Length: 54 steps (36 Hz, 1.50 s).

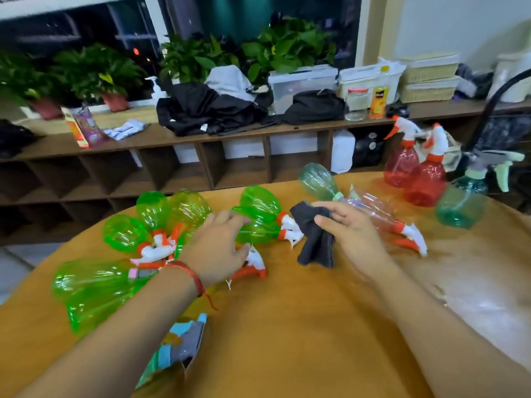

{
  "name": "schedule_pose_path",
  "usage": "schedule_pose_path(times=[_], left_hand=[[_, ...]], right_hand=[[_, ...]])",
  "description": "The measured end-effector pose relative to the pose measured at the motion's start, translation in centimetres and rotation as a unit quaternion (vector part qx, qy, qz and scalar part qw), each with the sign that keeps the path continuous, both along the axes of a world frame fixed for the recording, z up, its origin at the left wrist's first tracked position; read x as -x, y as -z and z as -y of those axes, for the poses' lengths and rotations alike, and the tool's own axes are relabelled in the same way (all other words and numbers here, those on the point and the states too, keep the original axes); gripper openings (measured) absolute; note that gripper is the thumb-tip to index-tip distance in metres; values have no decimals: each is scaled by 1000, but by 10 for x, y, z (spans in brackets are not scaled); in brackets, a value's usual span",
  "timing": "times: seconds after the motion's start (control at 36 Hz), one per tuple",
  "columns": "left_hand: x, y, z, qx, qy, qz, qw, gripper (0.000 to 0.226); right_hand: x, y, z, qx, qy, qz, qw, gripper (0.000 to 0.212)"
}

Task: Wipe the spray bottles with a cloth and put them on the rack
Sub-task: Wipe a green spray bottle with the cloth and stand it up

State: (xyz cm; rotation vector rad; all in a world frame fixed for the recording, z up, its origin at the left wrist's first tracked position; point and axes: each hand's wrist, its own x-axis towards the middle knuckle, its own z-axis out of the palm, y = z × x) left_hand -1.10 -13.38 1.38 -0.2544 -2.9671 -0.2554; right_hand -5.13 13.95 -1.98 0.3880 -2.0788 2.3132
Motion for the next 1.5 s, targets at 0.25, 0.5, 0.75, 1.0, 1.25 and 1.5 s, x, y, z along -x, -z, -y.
schedule_pose_path(times=[0.25,0.5,0.75,1.0,1.25,1.5], left_hand=[[60,-9,-28,230,-6,81,970,95],[62,-13,-31,257,2,77,963,88],[29,-45,-24,300,29,50,952,82],[21,-82,-13,359,78,92,926,85],[13,-109,-10,391,85,102,911,86],[4,-143,3,325,75,119,935,83]], right_hand=[[9,15,-7,57,4,-8,998,32],[15,23,-9,98,9,44,994,43],[15,19,-18,133,60,81,986,42],[13,18,-19,132,71,102,983,42],[12,18,-19,132,66,106,983,34],[1,5,-24,-6,87,-16,996,28]])
